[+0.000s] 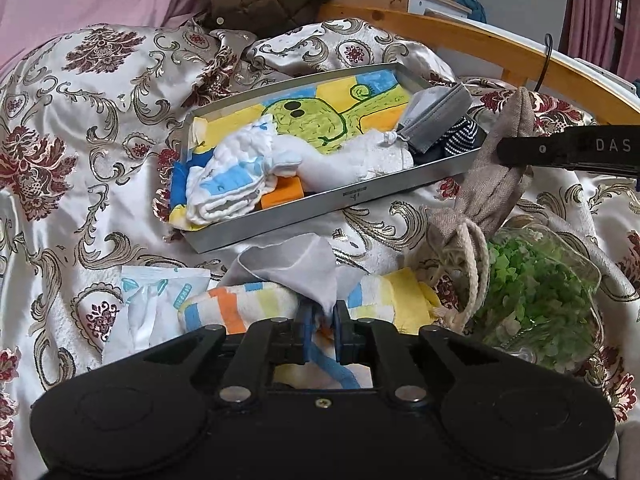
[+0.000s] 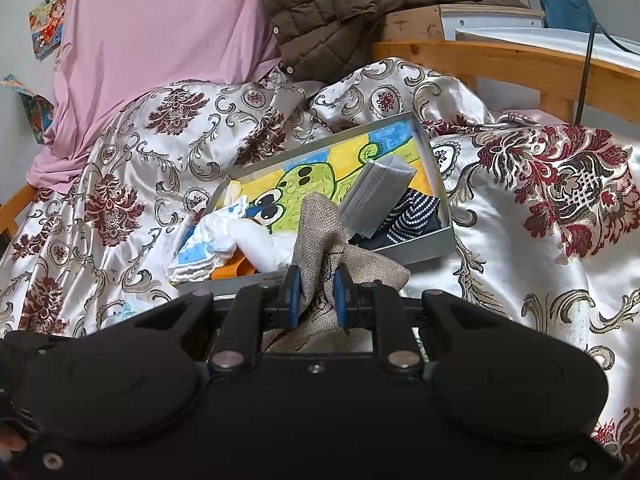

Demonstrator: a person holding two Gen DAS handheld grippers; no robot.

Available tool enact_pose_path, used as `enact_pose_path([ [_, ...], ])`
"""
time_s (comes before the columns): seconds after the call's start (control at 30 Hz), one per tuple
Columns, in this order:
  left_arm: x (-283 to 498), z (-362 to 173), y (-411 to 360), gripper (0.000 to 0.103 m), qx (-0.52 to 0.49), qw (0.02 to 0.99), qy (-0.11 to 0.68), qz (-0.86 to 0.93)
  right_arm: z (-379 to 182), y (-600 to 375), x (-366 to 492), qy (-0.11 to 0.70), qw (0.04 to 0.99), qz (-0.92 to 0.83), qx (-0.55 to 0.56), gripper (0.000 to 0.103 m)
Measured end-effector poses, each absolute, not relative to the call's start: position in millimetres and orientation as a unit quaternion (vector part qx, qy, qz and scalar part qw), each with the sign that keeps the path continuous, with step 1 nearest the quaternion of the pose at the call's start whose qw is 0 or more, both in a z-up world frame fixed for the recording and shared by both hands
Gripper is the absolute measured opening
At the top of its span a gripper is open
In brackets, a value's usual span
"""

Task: Organize soft objects
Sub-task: 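Lift the grey cloth with left tool while right tool lifts the beige bag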

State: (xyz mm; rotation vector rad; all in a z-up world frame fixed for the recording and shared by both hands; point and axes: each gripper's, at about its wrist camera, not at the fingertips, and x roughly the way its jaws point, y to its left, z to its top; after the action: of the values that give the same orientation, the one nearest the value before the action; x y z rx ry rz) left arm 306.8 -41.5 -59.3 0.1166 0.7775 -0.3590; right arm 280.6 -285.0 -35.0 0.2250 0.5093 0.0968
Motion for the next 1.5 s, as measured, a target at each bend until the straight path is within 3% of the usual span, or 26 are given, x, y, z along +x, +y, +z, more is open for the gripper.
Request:
enact_pose_path([
  [0.27, 305.9, -58.0, -39.7, 0.023, 0.051, 0.909, 0.377, -0.172, -35.9, -286.3, 282.7, 0.254, 0.960, 0.050, 0.110, 0.011],
  [0.47, 305.5, -55.6, -37.7, 0.023, 0.035, 0.914, 0.364, -0.176, -36.4, -285.6, 282.8, 0.255, 0.959, 0.051, 0.109, 0.011],
  [0.53, 305.7, -55.3, -38.2, 0.022, 0.035, 0.915, 0.361, -0.176, -36.4, -286.2, 283.3, 0.255, 0.959, 0.051, 0.109, 0.011],
  [0.67, 305.6, -54.1, -36.7, 0.007, 0.031, 0.918, 0.355, -0.176, -36.6, -285.9, 283.8, 0.254, 0.960, 0.049, 0.107, 0.011],
  [0.77, 305.3, -52.3, -36.6, 0.002, 0.028, 0.919, 0.349, -0.181, -36.1, -288.7, 284.2, 0.250, 0.960, 0.049, 0.113, 0.011],
  [1.23, 298.4, -4.9, -32.5, 0.000, -0.020, 0.932, 0.292, -0.213, -18.7, -297.5, 271.0, 0.187, 0.970, 0.063, 0.141, 0.011],
  [1.5, 299.1, -20.7, -39.1, 0.000, 0.030, 0.923, 0.317, -0.216, -20.4, -293.9, 274.8, 0.198, 0.969, 0.070, 0.133, 0.011],
])
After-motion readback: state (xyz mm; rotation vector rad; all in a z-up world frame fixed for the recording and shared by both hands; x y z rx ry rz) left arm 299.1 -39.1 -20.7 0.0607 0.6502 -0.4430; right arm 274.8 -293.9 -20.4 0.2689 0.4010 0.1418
